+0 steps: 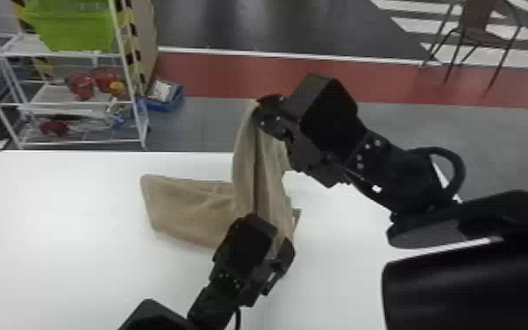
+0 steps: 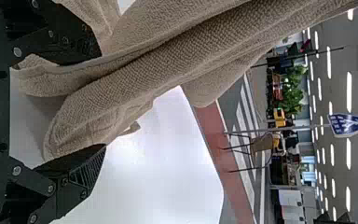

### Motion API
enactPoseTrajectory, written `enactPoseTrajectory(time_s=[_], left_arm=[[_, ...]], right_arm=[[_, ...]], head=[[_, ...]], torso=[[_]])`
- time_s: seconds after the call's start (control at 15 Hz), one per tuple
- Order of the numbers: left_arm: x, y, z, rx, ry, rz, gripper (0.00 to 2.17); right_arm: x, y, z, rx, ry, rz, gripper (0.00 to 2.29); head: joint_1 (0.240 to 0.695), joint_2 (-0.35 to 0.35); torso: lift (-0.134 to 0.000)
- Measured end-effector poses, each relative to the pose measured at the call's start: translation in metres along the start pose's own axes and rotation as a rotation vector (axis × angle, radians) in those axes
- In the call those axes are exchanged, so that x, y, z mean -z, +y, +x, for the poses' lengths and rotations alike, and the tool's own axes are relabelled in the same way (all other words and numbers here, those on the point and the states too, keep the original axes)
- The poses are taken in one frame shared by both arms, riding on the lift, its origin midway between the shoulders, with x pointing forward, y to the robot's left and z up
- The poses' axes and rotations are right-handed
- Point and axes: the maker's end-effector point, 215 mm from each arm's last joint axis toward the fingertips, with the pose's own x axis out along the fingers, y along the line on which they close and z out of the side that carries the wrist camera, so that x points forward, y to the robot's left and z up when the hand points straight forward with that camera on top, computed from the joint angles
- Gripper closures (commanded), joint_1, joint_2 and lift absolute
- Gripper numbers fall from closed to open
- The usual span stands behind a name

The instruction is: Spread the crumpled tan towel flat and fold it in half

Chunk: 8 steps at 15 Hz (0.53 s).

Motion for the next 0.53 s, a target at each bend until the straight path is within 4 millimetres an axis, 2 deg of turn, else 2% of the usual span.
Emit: enactPoseTrajectory(time_s=[0.27,0.53], left_arm=[[0.017,0.031,-0.018,-0.02,0.017,-0.054,0.43],[0.024,0.045,-0.033,0.004,0.019,-0.08,0.42]], right_arm=[[0.012,-0.015,-0.008,0.02,0.017,-0.004,1.44],[0.02,-0.021,-0.01,0.028,0.031,-0.005,1.44]], head=[[0.695,-0.095],[0.695,-0.081]], torso=[[-0.123],[-0.123]])
